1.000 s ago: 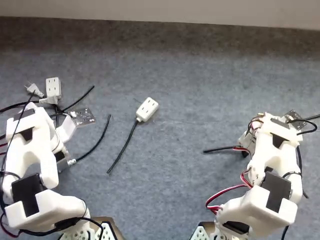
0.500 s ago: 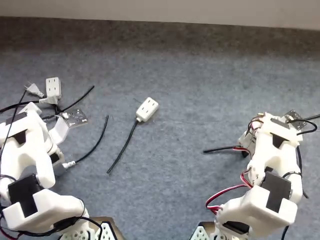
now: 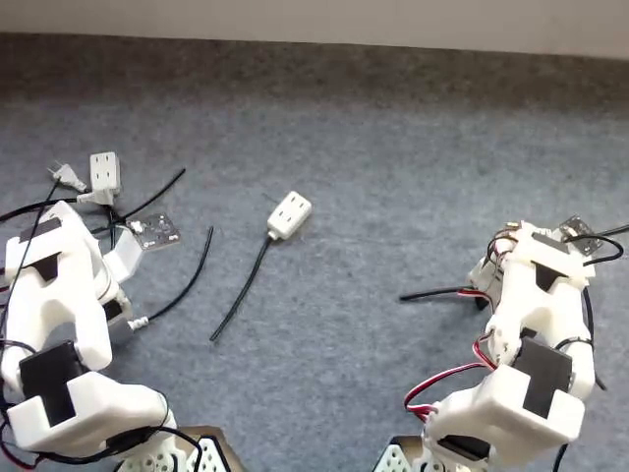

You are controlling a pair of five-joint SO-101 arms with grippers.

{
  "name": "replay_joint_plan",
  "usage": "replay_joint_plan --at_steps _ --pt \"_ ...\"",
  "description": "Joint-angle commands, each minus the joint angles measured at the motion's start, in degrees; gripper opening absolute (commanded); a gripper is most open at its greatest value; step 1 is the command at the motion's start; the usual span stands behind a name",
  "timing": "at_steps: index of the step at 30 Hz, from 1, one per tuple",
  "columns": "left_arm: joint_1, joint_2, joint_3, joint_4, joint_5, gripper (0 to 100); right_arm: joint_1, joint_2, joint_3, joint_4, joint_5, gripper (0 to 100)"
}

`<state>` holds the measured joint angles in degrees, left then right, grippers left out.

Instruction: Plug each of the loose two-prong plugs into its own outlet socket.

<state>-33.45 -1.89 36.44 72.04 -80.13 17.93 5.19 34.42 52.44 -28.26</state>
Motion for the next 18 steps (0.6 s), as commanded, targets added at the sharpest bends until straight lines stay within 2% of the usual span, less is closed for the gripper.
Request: replay_joint_plan --at_steps 1,18 --pt "0.9 -1.5 -0.7 -0.6 -15.2 12 -1.9 -0.5 -0.1 -2.8 -0.4 28.9" --pt "0.9 -1.4 1.2 -0.7 -15.1 12 -1.9 -0.5 -0.1 -2.8 -0.4 28.9"
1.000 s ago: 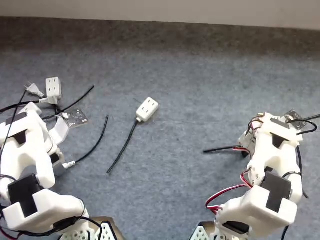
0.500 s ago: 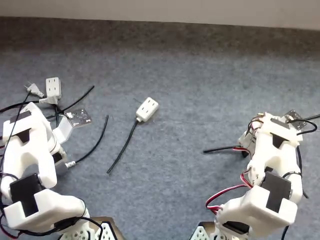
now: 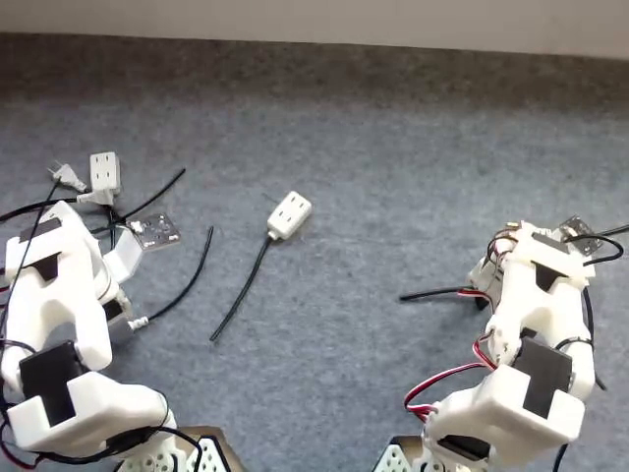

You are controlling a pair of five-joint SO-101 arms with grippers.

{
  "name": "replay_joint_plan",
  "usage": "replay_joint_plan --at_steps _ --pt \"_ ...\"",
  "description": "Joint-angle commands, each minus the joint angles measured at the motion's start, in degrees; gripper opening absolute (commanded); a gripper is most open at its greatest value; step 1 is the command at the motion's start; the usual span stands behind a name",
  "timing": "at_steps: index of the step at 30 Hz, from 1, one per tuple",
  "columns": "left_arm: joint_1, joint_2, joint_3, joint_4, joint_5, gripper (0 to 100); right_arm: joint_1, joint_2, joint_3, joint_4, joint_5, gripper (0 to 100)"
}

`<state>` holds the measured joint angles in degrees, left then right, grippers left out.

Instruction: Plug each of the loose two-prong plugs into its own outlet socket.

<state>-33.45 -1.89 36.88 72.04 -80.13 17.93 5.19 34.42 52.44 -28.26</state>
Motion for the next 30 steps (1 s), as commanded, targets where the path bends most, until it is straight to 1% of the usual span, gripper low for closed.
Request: replay_joint_plan --at_steps 1,3,8,14,17,19,20,23,25,27,30 --pt "0.8 -1.4 1.5 -1.3 -15.1 12 -1.9 -0.5 -0.1 -2.8 -0.4 28.9" --pt "0.8 -1.4 2.7 -2.7 -15.1 12 -1.9 -0.5 -0.1 -2.8 -0.4 28.9" --pt "0.7 -1.5 3.5 -4.7 -15.1 2 -1.9 -0.5 -0.1 -2.8 -0.4 28.9" --pt "1.0 -2.1 3.1 -4.6 -15.1 1 -1.9 -0.5 -0.1 -2.8 -0.4 28.9" --pt "1.1 -2.1 0.2 -3.4 -14.9 1 -1.9 -0.5 -0.1 -2.8 -0.4 28.9" --pt "1.4 -2.2 -3.6 -0.4 -14.9 1 -1.9 -0.5 -0.1 -2.8 -0.4 28.9" --pt "2.0 -2.2 -6.5 2.5 -14.8 1 -1.9 -0.5 -0.1 -2.8 -0.4 28.9" --pt "4.2 -5.1 -15.8 13.2 -14.7 1 -2.0 -0.5 -0.1 -2.8 -0.4 28.9" --pt "7.4 -9.0 -22.4 20.7 -14.2 1 -2.0 -0.5 -0.1 -2.8 -0.4 28.9" --pt "11.5 -13.8 -28.5 26.3 -10.4 1 -2.0 -0.5 -0.1 -2.8 -0.4 28.9" --pt "19.0 -22.2 -35.7 27.2 0.3 1 -2.0 -0.5 -0.1 -2.8 -0.4 28.9"
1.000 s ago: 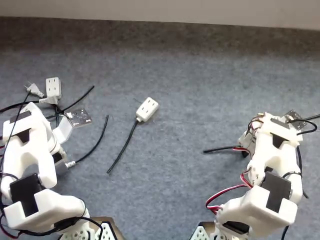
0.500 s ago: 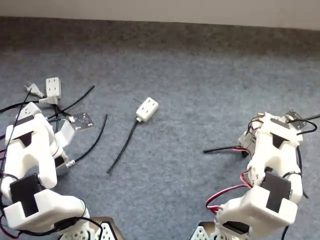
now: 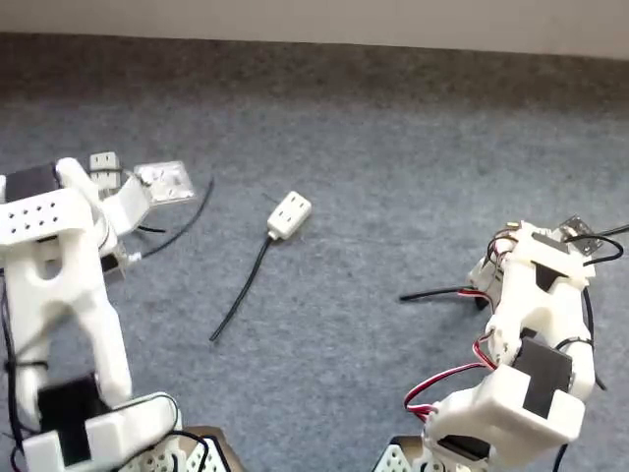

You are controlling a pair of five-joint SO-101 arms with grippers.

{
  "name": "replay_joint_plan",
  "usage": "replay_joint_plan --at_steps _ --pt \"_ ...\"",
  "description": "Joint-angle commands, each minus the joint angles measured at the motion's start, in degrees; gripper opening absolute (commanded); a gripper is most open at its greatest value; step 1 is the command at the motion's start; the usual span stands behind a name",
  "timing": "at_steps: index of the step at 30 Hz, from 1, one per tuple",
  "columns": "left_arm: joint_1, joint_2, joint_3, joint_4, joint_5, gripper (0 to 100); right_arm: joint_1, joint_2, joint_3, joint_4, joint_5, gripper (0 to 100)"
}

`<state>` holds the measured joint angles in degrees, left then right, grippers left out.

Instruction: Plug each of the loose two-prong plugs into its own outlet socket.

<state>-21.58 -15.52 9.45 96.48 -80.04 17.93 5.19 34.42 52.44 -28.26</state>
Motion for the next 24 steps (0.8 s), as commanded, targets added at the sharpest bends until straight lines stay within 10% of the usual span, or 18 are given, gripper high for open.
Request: replay_joint_plan --at_steps 1,10,24 --pt "9.5 -11.5 -10.0 2.7 3.8 1 -2.0 -0.5 -0.1 -2.8 -0.4 28.9" --pt "29.4 -40.1 -7.2 3.3 30.8 1 -3.6 -0.5 0.3 -5.8 -0.3 28.9" --pt "37.9 -90.2 18.0 -3.5 65.7 1 -4.9 -0.7 2.5 -5.9 0.0 28.9"
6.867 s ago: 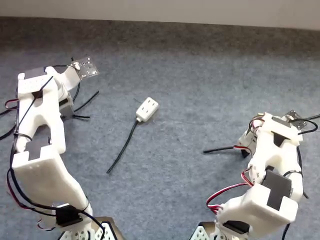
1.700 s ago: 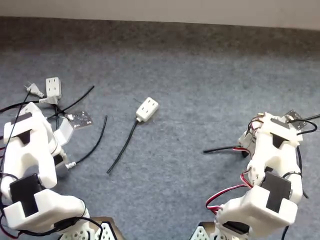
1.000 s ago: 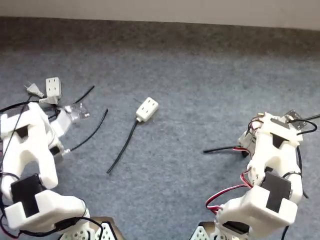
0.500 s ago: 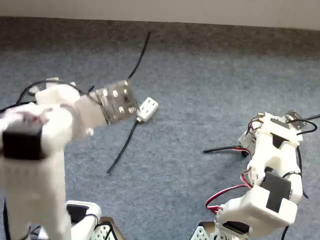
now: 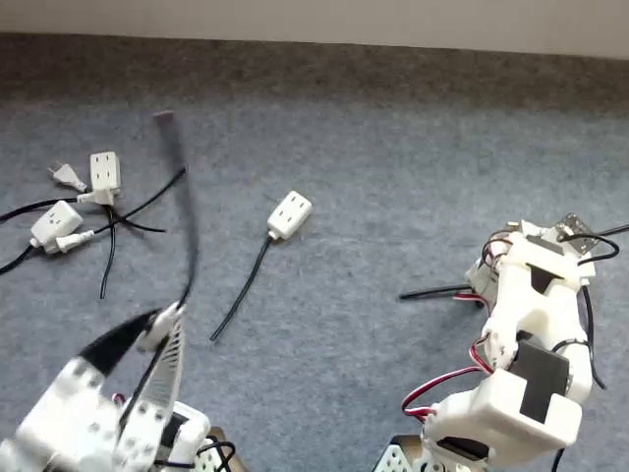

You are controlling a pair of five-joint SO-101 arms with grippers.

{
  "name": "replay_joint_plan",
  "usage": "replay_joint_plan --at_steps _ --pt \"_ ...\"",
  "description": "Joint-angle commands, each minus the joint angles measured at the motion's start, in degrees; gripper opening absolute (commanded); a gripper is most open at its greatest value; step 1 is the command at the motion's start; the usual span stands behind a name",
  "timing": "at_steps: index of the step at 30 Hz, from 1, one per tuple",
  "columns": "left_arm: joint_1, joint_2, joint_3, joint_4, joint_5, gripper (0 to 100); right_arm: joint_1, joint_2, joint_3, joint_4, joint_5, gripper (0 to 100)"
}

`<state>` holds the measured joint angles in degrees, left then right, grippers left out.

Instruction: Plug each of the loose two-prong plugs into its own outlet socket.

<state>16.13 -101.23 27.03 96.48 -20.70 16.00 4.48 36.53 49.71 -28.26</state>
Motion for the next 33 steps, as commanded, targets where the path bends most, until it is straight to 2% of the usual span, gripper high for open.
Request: replay_joint_plan --at_steps 1,9,13,18,22,26,30,33 --pt "-0.8 -3.1 0.3 -4.3 9.1 1 -2.9 0.0 0.4 -3.2 0.0 28.9" --pt "-6.6 -2.5 1.1 -22.0 40.9 1 -2.9 0.0 0.4 -3.2 0.0 28.9" --pt "-6.5 -3.5 -1.1 -22.8 42.7 1 -2.9 0.0 0.4 -3.2 0.3 28.9" --pt "-6.2 -3.4 -1.2 -17.4 42.7 1 -3.8 -0.2 0.2 -3.2 7.8 28.9" --pt "-6.5 -3.4 -1.0 -12.3 43.0 1 -5.4 -0.3 0.2 -3.1 8.0 28.9" --pt "-6.5 -3.4 -0.9 -11.6 44.4 1 -6.9 -0.3 0.1 -0.4 8.1 28.9" --pt "-6.5 -3.3 7.0 -12.6 57.9 1 -9.5 -0.3 0.1 0.0 8.4 25.6" --pt "-6.5 -3.3 18.0 -19.8 70.2 1 -11.0 -0.3 0.1 0.0 9.0 18.1"
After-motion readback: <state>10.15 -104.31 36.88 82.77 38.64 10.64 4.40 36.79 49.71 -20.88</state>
